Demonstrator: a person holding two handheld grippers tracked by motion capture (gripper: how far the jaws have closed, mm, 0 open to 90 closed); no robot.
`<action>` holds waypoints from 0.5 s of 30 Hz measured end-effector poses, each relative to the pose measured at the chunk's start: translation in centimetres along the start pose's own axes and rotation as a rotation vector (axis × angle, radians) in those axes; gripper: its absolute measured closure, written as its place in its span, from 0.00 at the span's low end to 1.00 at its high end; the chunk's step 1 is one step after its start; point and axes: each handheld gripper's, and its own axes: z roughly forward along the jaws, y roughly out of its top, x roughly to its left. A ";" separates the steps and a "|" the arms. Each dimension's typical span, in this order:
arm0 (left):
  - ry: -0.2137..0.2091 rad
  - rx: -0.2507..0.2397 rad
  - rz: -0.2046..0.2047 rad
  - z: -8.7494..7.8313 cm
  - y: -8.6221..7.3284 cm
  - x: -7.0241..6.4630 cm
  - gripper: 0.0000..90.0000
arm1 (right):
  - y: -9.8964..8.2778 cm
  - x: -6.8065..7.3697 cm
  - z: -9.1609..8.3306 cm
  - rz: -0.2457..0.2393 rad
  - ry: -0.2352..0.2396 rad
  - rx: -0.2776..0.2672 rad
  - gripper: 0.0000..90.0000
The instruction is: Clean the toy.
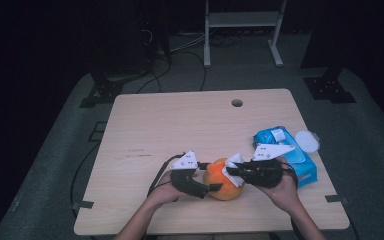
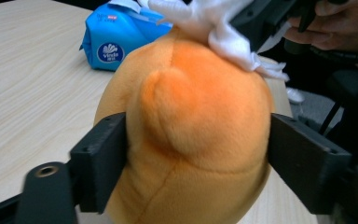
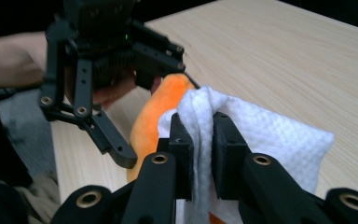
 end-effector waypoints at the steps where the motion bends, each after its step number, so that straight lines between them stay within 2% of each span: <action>1: 0.006 0.003 0.004 -0.2 0.0 0.1 0.21 | 0.0 0.0 0.2 0.000 0.004 0.003 0.88; 2: 0.010 0.003 0.009 -0.4 0.1 0.2 0.20 | -0.1 -0.1 0.3 0.012 0.011 0.003 0.88; 4: 0.008 -0.013 -0.006 -0.4 0.0 0.4 0.19 | -0.3 -0.5 0.2 0.025 0.016 0.003 0.88; 8: 0.006 -0.007 -0.001 0.6 -0.3 0.1 0.19 | -0.6 -0.9 0.0 0.048 0.023 -0.002 0.88; 12: 0.054 0.026 0.022 0.7 0.0 -0.6 0.34 | -0.2 0.0 0.1 0.015 0.004 0.012 0.88; 15: 0.065 0.037 0.016 0.6 0.1 -0.6 0.38 | 0.1 0.6 0.3 -0.007 0.028 0.008 0.88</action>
